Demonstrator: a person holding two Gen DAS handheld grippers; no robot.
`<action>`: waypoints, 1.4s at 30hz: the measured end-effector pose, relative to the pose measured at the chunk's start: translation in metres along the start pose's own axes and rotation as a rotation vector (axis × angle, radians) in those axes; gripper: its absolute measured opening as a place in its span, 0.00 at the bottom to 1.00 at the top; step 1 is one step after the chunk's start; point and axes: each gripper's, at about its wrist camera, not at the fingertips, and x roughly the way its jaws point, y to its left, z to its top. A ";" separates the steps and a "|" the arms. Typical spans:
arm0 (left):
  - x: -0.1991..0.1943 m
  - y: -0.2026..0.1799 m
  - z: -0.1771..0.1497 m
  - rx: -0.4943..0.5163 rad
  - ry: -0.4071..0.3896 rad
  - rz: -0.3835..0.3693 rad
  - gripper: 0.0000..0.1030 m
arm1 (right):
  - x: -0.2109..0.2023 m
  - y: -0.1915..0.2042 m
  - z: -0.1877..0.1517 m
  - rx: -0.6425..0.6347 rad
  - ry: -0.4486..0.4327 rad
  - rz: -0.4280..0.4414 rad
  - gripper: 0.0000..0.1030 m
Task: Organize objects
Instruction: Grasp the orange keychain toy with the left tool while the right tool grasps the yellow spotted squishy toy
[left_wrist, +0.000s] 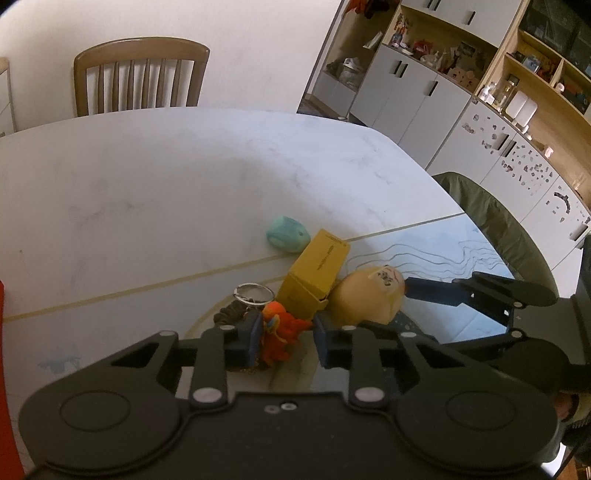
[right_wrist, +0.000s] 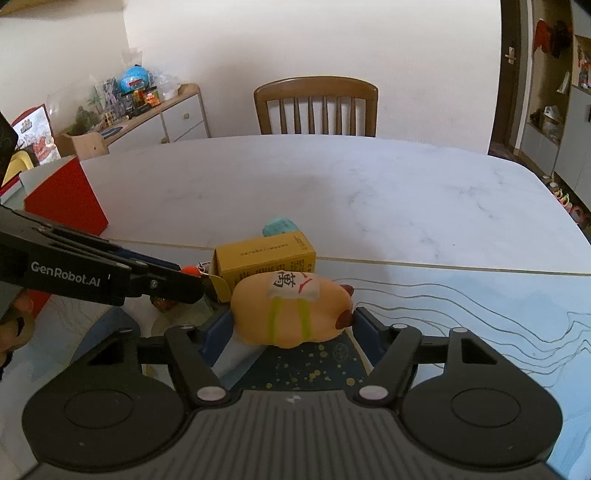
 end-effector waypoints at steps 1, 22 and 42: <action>0.000 0.000 0.000 0.001 0.001 0.000 0.27 | -0.001 0.000 0.000 0.009 -0.001 0.005 0.68; -0.017 0.013 -0.009 -0.027 0.012 0.062 0.17 | -0.020 0.003 -0.002 0.033 0.024 0.004 0.52; -0.010 0.001 -0.012 0.020 -0.005 0.088 0.17 | 0.000 0.017 0.000 -0.048 0.035 -0.101 0.40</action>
